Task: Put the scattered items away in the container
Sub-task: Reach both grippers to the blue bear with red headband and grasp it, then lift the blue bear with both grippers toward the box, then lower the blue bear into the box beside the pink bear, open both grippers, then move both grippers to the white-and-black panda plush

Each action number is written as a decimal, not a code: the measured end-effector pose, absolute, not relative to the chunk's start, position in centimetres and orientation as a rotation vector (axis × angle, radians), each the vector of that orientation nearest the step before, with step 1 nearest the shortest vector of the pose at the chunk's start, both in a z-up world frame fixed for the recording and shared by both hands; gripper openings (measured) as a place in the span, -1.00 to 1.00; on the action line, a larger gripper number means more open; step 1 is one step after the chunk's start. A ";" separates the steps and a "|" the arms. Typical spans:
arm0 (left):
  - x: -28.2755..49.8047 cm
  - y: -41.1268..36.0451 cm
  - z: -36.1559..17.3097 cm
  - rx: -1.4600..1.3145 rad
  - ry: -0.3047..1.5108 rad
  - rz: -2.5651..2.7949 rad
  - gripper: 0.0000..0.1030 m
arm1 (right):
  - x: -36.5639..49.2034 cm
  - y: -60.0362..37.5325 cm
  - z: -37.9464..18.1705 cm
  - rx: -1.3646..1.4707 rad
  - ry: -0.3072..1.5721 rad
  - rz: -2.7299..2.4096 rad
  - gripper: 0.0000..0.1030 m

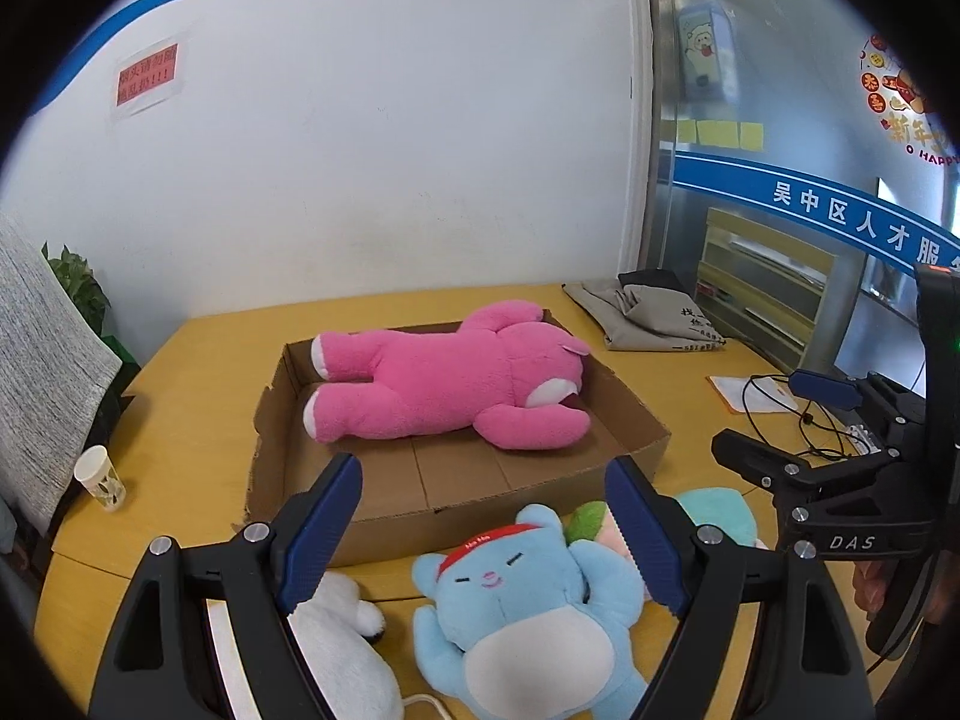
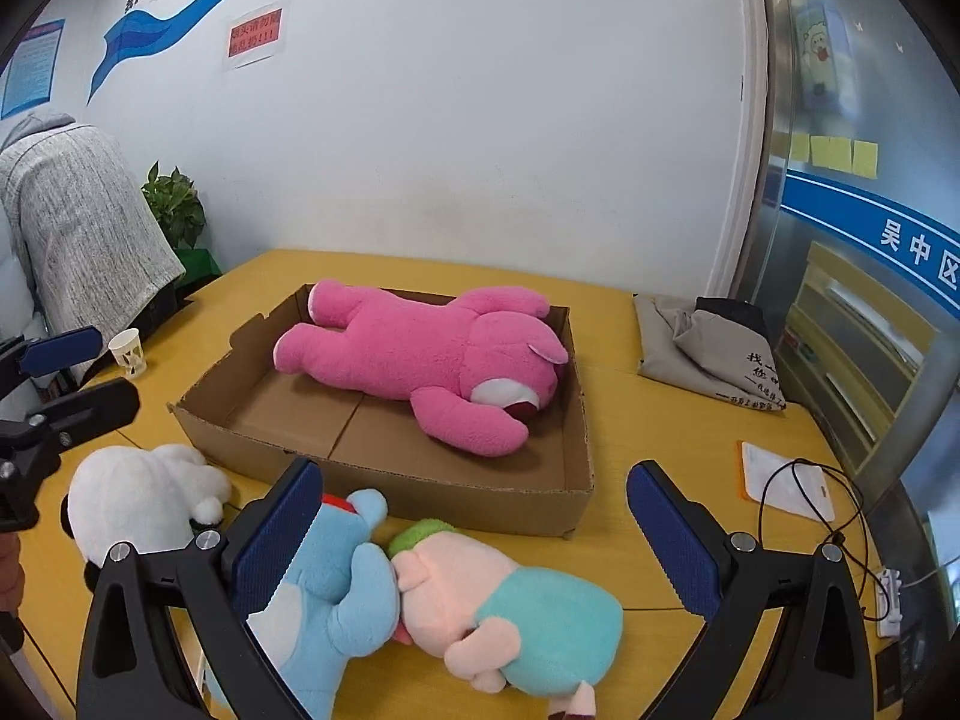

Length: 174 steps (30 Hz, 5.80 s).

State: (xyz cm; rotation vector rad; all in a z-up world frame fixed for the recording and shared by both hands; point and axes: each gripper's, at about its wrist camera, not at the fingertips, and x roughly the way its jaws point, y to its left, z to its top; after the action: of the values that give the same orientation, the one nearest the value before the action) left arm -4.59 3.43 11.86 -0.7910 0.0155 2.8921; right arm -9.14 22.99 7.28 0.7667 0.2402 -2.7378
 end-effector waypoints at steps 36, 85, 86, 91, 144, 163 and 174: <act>-11.6 0.9 -3.7 -1.372 -0.307 2.380 0.58 | -6.4 16.1 -9.5 1.176 -0.047 -2.315 0.87; -28.4 -12.4 0.8 -1.356 -0.214 2.540 -0.11 | -25.4 0.1 -7.1 1.062 -0.047 -2.230 0.28; -28.4 -12.3 0.7 -1.365 -0.200 2.538 -0.09 | -25.6 -0.2 -7.6 1.092 -0.049 -2.222 0.28; -27.6 -13.7 0.1 -1.396 -0.223 2.530 0.06 | -26.0 -1.6 -9.2 1.180 -0.087 -2.161 0.28; -2.7 2.1 7.7 -0.951 0.044 2.878 0.63 | -4.6 20.7 2.6 0.871 0.145 -2.755 1.00; -2.7 0.9 7.2 -0.963 -0.007 2.872 0.63 | -4.9 19.6 2.5 0.871 0.159 -2.737 1.00; -2.0 -1.2 8.3 -0.938 -0.046 2.871 0.63 | -5.3 19.7 1.9 0.902 0.153 -2.725 1.00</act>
State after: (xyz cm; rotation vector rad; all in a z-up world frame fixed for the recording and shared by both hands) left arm -2.05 -1.25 8.34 -0.9376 -0.0459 2.8706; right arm -5.25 19.69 1.92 0.9022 0.1535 -2.7247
